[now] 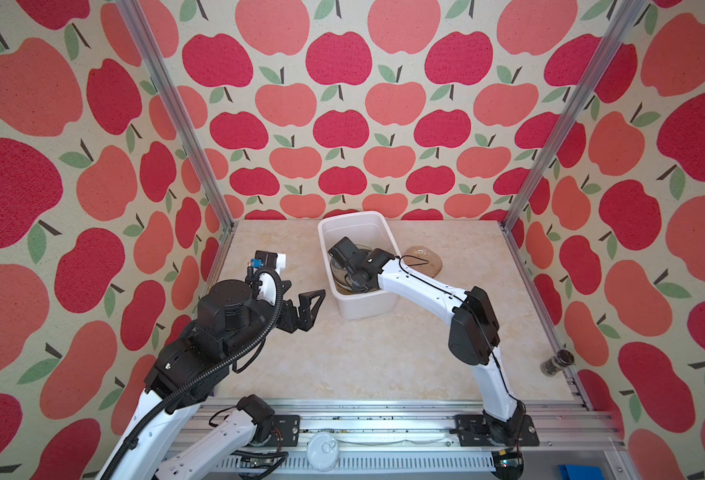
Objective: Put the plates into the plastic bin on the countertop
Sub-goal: 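Lower the floral plate into the bin against the stacked plates with the right gripper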
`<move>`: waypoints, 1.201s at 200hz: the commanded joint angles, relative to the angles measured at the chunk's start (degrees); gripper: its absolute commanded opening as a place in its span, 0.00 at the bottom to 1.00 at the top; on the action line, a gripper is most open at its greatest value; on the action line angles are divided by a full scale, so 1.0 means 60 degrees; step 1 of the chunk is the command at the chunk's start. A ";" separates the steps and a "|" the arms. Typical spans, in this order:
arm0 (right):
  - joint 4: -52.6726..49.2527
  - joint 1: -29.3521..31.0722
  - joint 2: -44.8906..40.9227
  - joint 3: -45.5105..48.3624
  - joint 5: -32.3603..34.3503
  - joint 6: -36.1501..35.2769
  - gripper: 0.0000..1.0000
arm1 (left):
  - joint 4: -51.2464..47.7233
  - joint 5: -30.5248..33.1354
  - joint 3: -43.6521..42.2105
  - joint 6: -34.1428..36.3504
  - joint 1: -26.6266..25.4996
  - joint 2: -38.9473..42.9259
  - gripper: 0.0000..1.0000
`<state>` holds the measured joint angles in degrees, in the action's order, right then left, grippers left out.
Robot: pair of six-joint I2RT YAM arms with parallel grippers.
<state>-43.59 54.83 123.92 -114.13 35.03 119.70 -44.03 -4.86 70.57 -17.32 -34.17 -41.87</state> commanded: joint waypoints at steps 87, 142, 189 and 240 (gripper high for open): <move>-0.0377 -0.0600 0.0778 -0.0538 -0.0373 0.2682 0.01 | -0.0641 0.0074 0.0514 0.0572 0.0041 -0.0126 0.99; -0.0351 -0.0670 0.1244 -0.0942 -0.0659 0.2726 0.06 | -0.0667 0.0159 0.0558 0.0543 0.0041 -0.0258 0.99; -0.0308 -0.0758 0.1378 -0.0945 -0.0783 0.2730 0.13 | -0.0708 0.0254 0.0555 0.0631 0.0048 -0.0368 0.99; -0.0124 -0.0818 0.1247 -0.0544 -0.0841 0.2797 0.20 | -0.0788 0.0353 0.0619 0.0639 0.0100 -0.0462 0.99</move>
<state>-44.27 51.20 130.54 -118.48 29.98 119.70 -47.66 -4.21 72.58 -14.31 -33.95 -44.64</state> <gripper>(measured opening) 0.181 0.992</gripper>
